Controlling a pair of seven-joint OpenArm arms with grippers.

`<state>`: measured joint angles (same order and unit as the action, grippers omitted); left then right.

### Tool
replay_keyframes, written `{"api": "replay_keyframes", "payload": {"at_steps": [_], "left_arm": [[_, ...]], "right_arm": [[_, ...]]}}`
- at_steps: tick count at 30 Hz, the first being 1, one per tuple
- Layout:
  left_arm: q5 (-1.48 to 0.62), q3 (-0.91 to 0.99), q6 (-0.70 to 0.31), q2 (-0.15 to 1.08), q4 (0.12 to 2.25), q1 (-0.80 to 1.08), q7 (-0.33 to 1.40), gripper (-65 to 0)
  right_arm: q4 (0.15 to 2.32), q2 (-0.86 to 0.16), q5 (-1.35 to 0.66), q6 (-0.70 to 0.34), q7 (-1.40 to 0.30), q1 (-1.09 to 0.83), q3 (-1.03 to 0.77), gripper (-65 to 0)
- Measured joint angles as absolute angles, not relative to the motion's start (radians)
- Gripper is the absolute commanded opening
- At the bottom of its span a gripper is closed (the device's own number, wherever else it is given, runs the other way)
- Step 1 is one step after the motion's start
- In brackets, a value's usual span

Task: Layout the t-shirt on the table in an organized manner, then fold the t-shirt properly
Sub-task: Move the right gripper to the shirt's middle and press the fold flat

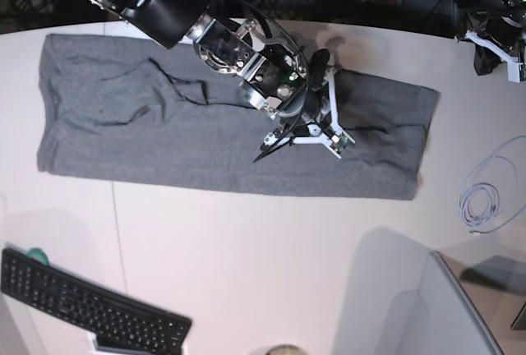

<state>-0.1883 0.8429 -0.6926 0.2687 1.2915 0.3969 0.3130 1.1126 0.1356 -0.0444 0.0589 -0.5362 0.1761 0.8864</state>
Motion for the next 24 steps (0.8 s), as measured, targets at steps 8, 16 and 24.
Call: {"api": "replay_keyframes", "payload": {"at_steps": [8, 16, 24], "left_arm": [[-0.188, 0.842, -0.693, 0.269, 1.291, 0.397, 0.313, -65.0], [-0.191, 0.839, -0.693, 0.284, 1.268, 0.390, 0.306, -65.0], [-0.188, 0.838, -0.689, 0.294, 1.209, 0.369, 0.307, -65.0]], "right_arm": [[1.225, 0.134, -0.044, 0.063, -0.638, 0.130, 0.886, -65.0], [1.255, 0.133, -0.044, 0.063, -0.686, 0.097, 0.889, -65.0], [1.250, 0.128, -0.044, 0.062, -0.704, 0.096, 0.884, -52.1]]}}
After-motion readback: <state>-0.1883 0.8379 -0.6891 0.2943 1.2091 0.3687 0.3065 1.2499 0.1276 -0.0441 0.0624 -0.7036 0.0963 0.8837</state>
